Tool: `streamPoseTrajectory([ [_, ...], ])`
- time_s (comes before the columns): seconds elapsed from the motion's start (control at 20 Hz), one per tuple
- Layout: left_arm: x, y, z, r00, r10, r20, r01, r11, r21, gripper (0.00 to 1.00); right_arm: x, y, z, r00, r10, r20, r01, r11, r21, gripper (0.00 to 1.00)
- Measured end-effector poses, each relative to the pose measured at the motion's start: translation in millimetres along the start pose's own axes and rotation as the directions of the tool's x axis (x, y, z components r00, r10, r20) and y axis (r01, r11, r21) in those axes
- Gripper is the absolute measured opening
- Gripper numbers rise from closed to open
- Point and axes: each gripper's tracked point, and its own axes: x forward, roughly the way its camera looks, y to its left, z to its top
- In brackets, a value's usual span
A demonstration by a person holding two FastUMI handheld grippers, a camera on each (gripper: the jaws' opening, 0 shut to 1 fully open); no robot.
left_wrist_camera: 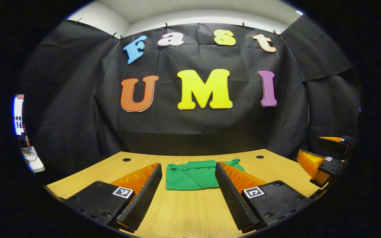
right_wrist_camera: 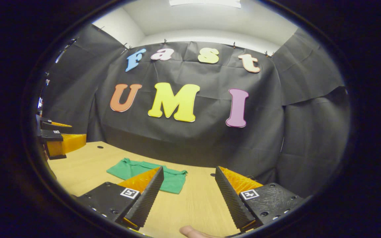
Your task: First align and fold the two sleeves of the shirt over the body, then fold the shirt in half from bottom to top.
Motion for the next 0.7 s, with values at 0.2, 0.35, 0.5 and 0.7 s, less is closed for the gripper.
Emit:
streamPoseTrajectory([
  [0.2,1.1,-1.0,-3.4,1.0,-0.003,-0.014,0.003,1.0,-0.012,1.0,1.6,4.6,-6.6,1.0,0.005,-0.018,-0.005,1.0,-0.003,0.95],
  [0.35,4.1,-2.7,-6.3,1.0,-0.011,-0.017,0.011,1.0,-0.026,1.0,5.4,6.3,-9.3,1.0,0.007,-0.017,-0.007,1.0,-0.009,0.95],
  [0.5,5.7,-2.7,-7.9,1.0,-0.009,-0.023,0.009,1.0,-0.028,1.0,7.8,7.5,-10.5,1.0,0.01,-0.015,-0.01,1.0,-0.01,0.95],
  [0.7,6.7,-8.3,-13.3,0.999,-0.019,-0.036,0.018,0.999,-0.032,1.0,9.1,8.0,-11.2,1.0,0.009,-0.014,-0.009,1.0,-0.01,0.97],
])
